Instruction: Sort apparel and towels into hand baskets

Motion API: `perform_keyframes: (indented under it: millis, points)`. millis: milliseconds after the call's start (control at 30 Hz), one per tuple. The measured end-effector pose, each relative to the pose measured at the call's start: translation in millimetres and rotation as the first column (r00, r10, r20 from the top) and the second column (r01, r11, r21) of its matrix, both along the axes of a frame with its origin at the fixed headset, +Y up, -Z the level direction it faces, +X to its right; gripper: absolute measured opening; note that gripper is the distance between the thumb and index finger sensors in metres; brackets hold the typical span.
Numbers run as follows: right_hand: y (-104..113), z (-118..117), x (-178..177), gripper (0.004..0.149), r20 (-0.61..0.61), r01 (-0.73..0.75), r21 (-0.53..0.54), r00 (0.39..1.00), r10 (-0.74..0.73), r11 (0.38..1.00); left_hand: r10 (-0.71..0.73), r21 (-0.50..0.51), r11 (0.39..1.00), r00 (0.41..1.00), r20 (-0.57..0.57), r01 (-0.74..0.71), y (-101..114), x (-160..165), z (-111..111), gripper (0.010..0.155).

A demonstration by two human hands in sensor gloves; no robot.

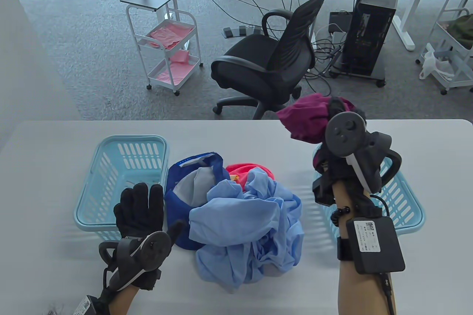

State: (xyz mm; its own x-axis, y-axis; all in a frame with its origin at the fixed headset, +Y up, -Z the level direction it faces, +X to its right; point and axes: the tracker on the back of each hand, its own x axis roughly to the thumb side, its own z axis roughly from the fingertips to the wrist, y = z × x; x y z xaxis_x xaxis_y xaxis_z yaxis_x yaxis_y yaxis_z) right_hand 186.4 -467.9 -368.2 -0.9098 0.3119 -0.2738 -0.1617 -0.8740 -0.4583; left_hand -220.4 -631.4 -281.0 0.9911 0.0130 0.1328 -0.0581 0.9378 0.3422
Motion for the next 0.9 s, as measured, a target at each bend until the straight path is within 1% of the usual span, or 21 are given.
perform_keyframes:
  millis: [33, 67, 167, 300, 400, 533, 567, 600, 633, 700, 767, 900]
  points:
    - [-11, -3, 13, 0.065, 0.05, -0.007, -0.056, 0.999, 0.01, 0.998, -0.008, 0.001, 1.0, 1.0, 0.0, 0.008, 0, 1, 0, 0.093]
    - [-19, -5, 21, 0.065, 0.074, -0.01, -0.083, 0.997, 0.016, 0.996, -0.01, 0.001, 1.0, 1.0, -0.001, 0.01, 0, 1, 0, 0.093]
    - [-53, -16, 48, 0.065, 0.159, -0.008, -0.187, 0.987, 0.038, 0.982, -0.016, -0.001, 1.0, 1.0, 0.0, 0.016, -1, 3, 0, 0.093]
    - [-91, -31, 68, 0.065, 0.204, 0.0, -0.304, 0.977, 0.065, 0.953, -0.031, 0.001, 1.0, 1.0, -0.003, 0.031, -2, 5, 1, 0.093]
    - [-110, -42, 75, 0.065, 0.218, -0.021, -0.367, 0.97, 0.108, 0.93, -0.036, -0.001, 0.999, 0.999, -0.004, 0.036, -2, 6, 1, 0.093]
    - [-131, -56, 82, 0.068, 0.226, -0.009, -0.433, 0.967, 0.118, 0.901, -0.04, -0.001, 0.999, 0.999, -0.008, 0.04, -2, 6, 1, 0.093]
    - [-135, -58, 83, 0.073, 0.226, 0.007, -0.467, 0.968, 0.111, 0.884, -0.041, -0.001, 0.999, 0.999, -0.009, 0.041, -2, 6, 1, 0.093]
    - [-138, -61, 84, 0.08, 0.232, 0.038, -0.539, 0.967, 0.105, 0.842, -0.043, -0.003, 0.999, 0.999, -0.01, 0.043, -1, 6, 1, 0.093]
    - [-139, -61, 85, 0.085, 0.236, 0.049, -0.563, 0.966, 0.103, 0.825, -0.044, -0.005, 0.999, 0.999, -0.012, 0.044, -2, 6, 0, 0.093]
    - [-135, -61, 86, 0.088, 0.228, 0.057, -0.559, 0.97, 0.088, 0.827, -0.046, -0.009, 0.999, 0.999, -0.015, 0.046, -2, 6, 0, 0.093]
    - [-125, -57, 86, 0.091, 0.217, 0.076, -0.583, 0.974, 0.065, 0.809, -0.046, -0.011, 0.999, 0.999, -0.015, 0.046, -2, 6, 0, 0.093]
    - [-100, -46, 76, 0.082, 0.169, 0.025, -0.509, 0.983, 0.072, 0.86, -0.046, -0.006, 0.999, 0.999, -0.01, 0.046, -2, 7, 0, 0.093]
